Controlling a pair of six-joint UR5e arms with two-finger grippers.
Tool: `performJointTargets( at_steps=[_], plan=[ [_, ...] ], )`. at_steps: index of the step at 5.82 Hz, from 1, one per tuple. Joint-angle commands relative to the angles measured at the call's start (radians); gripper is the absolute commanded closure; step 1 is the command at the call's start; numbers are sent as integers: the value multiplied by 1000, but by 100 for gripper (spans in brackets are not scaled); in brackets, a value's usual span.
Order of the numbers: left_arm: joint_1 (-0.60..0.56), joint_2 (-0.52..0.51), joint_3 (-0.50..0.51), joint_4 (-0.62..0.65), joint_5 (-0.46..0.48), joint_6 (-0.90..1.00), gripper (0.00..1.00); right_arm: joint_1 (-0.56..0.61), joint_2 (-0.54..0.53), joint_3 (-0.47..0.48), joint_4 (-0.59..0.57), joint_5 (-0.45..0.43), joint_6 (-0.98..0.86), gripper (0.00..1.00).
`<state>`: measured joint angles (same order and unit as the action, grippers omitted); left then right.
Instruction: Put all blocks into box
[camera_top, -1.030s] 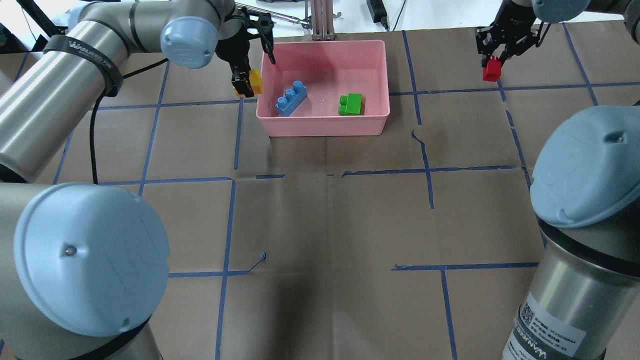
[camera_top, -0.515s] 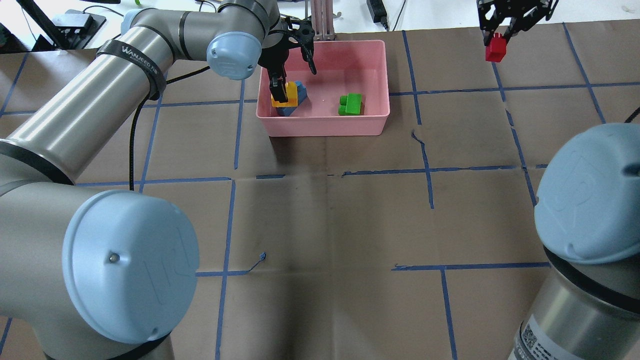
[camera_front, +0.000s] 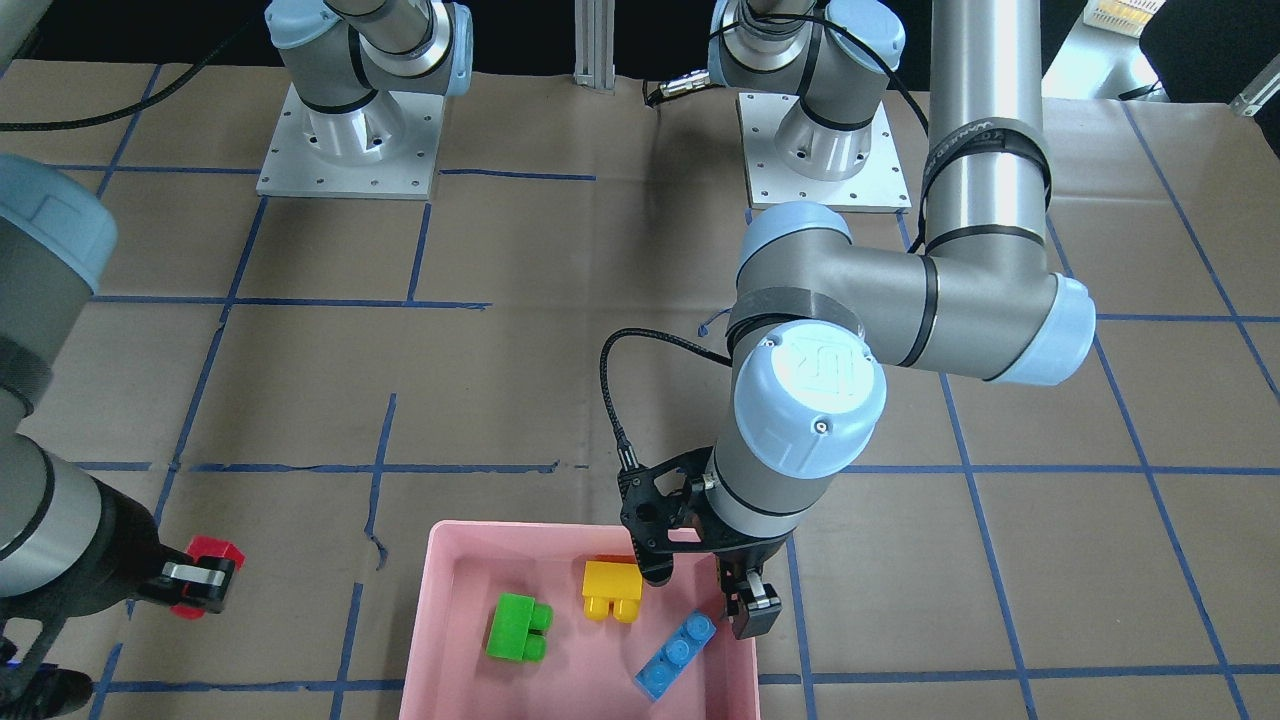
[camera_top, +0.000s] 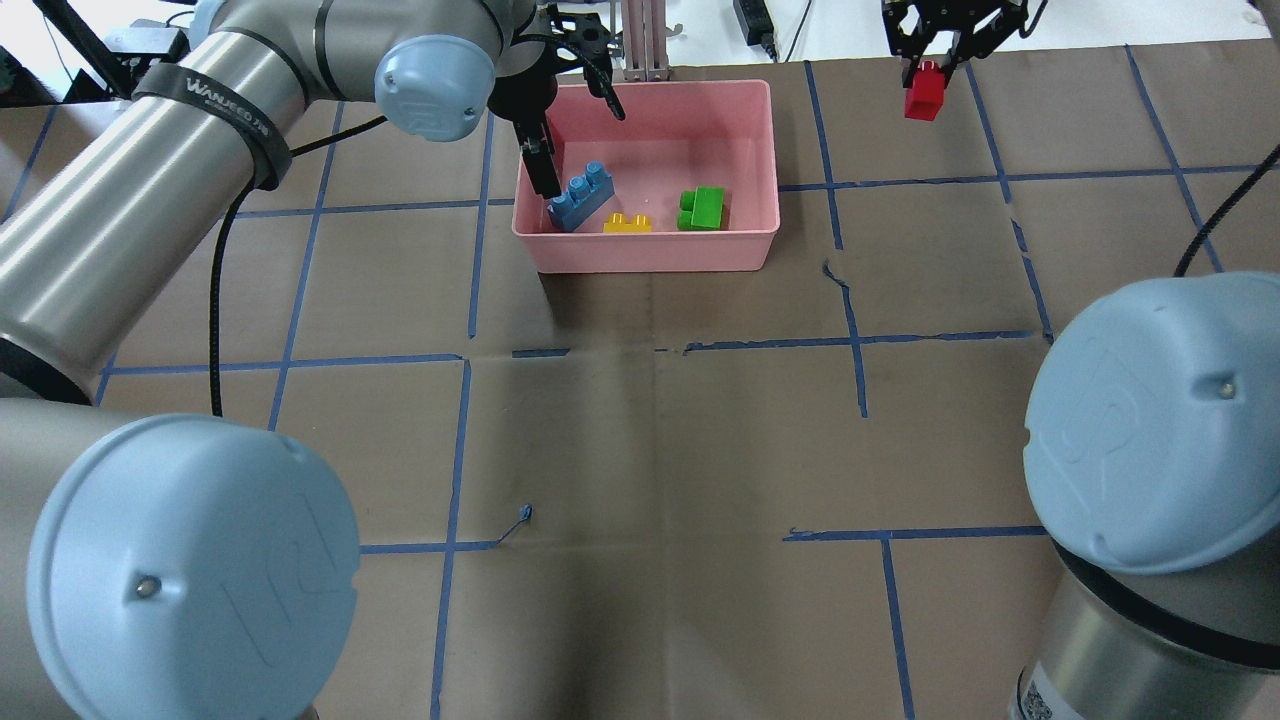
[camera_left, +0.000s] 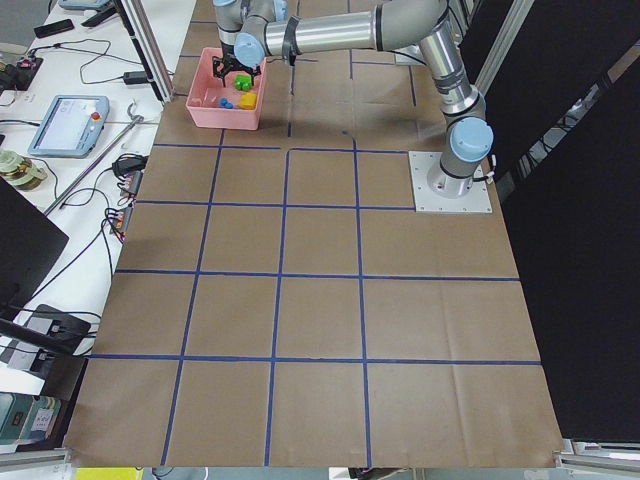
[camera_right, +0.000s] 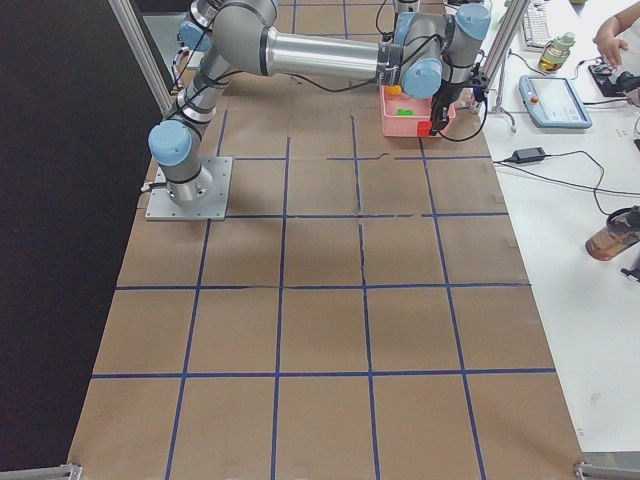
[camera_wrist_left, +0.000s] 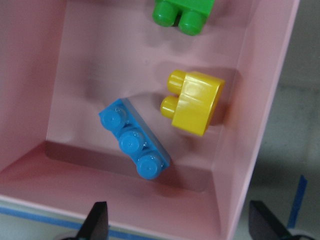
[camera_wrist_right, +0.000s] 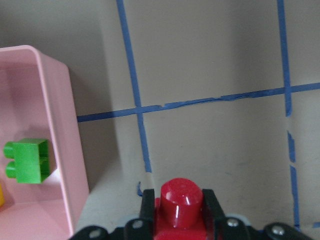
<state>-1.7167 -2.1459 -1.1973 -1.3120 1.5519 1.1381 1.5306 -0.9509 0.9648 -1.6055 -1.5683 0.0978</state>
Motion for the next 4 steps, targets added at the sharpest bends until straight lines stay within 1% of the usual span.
performJointTargets(
  at_steps=[1,2,3,4],
  plan=[
    [55,125,-2,-169,0,-214,1,138,30,-1,-56,1,211,86],
    [72,173,-4,-208,-1,-316,1,205,76,-1,-118,2,309,86],
    [75,208,-8,-205,-6,-401,1,254,128,-1,-208,2,382,86],
    [78,259,-28,-213,-1,-496,1,278,176,-1,-267,4,413,85]
  ],
)
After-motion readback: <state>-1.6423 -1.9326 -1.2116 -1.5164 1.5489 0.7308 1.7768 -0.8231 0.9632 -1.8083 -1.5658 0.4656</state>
